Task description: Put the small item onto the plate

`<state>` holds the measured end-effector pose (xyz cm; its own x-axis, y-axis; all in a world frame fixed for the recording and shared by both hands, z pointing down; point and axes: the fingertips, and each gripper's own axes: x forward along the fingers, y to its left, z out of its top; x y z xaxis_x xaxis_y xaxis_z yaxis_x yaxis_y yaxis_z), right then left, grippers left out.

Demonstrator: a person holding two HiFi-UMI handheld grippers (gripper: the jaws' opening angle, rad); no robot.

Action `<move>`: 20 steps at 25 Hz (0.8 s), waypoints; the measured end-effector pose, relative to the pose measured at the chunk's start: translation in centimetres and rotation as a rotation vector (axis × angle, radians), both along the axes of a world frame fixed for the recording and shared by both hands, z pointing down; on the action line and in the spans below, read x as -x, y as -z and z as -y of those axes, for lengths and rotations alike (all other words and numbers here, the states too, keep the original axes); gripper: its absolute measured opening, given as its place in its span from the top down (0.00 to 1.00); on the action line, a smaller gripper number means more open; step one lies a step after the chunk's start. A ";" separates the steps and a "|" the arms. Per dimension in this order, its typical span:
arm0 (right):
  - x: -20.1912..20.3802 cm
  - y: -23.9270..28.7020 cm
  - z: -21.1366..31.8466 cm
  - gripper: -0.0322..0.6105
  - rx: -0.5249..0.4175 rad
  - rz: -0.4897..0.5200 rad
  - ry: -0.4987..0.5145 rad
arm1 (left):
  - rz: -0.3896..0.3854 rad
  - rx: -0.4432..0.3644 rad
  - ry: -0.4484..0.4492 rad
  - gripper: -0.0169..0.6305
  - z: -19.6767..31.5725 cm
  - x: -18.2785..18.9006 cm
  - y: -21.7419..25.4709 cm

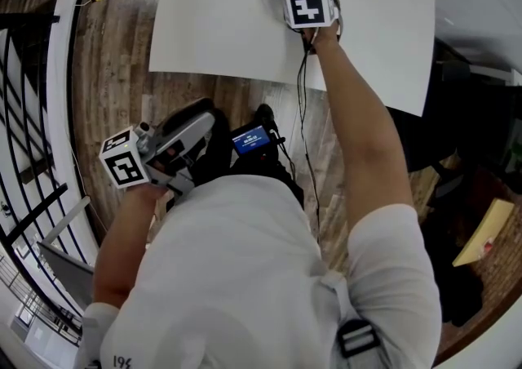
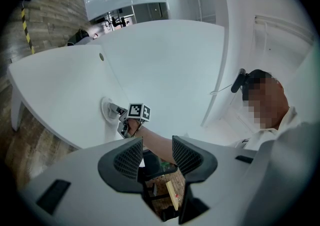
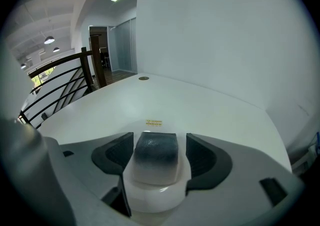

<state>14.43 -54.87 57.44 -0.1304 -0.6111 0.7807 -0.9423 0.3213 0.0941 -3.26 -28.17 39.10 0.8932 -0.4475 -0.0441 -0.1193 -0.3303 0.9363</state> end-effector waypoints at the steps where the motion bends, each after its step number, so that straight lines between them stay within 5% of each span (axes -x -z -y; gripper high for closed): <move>1: -0.1 0.3 -0.1 0.45 -0.004 0.004 -0.003 | -0.001 -0.003 0.000 0.72 0.0 0.0 0.1; 11: -0.7 2.5 -2.1 0.45 -0.030 0.096 -0.015 | -0.016 -0.044 0.011 0.72 0.0 -0.4 1.0; 17: -1.1 6.4 -2.2 0.45 -0.145 0.154 -0.009 | -0.051 -0.081 -0.015 0.72 -0.5 -1.1 2.2; 20: -1.1 7.9 -3.3 0.54 -0.156 0.185 -0.017 | -0.067 -0.094 -0.019 0.72 -0.7 -1.0 2.8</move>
<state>15.52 -51.53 49.59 -0.2511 -0.7261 0.6401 -0.9533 0.3001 -0.0335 -2.29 -27.44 36.30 0.8953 -0.4215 -0.1445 -0.0506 -0.4185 0.9068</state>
